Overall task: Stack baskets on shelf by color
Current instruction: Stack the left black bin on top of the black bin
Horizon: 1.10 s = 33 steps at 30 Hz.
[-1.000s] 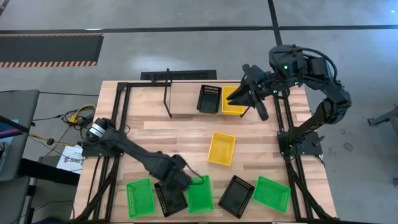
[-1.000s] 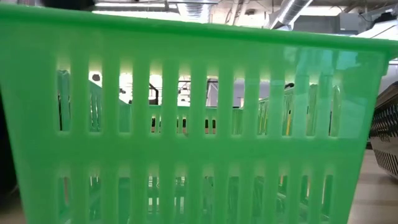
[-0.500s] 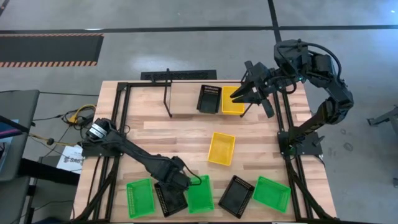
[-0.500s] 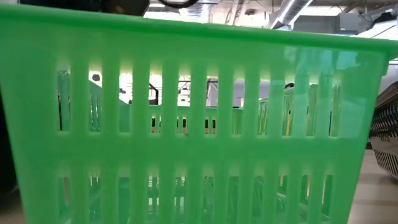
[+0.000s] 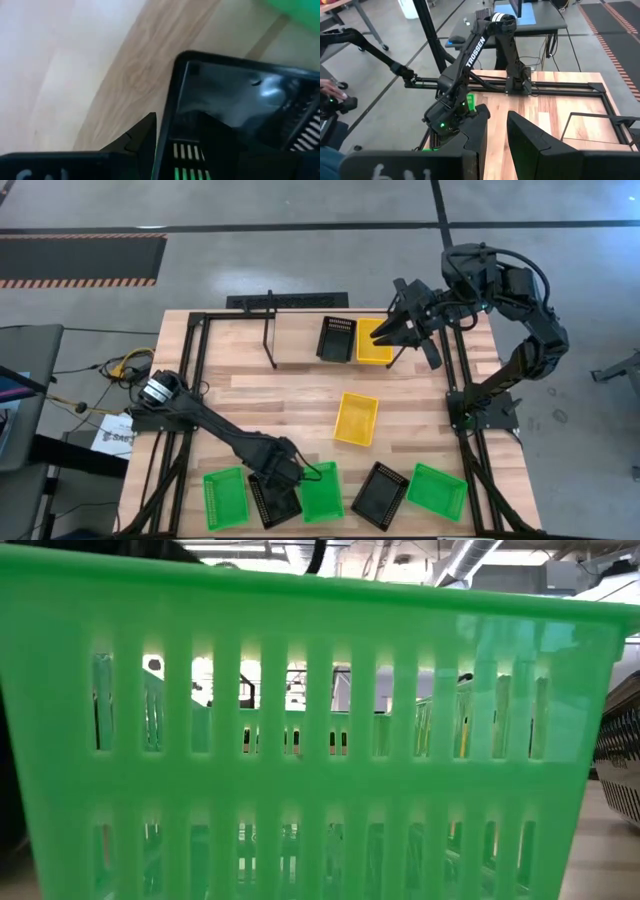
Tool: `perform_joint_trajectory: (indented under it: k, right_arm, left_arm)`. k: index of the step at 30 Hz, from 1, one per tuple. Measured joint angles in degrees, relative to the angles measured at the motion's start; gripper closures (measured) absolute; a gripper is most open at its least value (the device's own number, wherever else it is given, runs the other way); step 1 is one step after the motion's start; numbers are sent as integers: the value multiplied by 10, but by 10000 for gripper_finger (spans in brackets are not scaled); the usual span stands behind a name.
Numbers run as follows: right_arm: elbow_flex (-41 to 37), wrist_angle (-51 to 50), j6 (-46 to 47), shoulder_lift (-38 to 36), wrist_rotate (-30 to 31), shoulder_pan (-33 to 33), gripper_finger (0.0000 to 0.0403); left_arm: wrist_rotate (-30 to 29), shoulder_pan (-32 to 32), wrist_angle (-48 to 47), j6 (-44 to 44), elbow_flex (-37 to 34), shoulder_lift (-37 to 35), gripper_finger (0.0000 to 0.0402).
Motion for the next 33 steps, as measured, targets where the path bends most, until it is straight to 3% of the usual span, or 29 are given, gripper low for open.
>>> perform_joint_trajectory:
  k: [5,10,15,18,22,26,33]
  right_arm:
    - [0,0,0,0,0,0,305]
    - [0,0,2,0,0,0,305]
    - [0,1,21,0,1,0,305]
    - [0,0,26,0,1,0,305]
    - [0,-10,26,0,2,0,305]
    - [0,-32,26,1,6,0,305]
    - [-13,-46,26,7,7,19,305]
  left_arm:
    - [20,9,9,6,-25,0,292]
    - [-2,38,8,36,-25,0,388]
    - [-7,69,-2,98,-3,0,400]
    - [-35,81,-73,124,41,-5,401]
    - [-110,91,-196,126,130,-30,401]
    - [-230,91,-321,79,243,-53,401]
    - [-461,100,-324,55,317,-130,401]
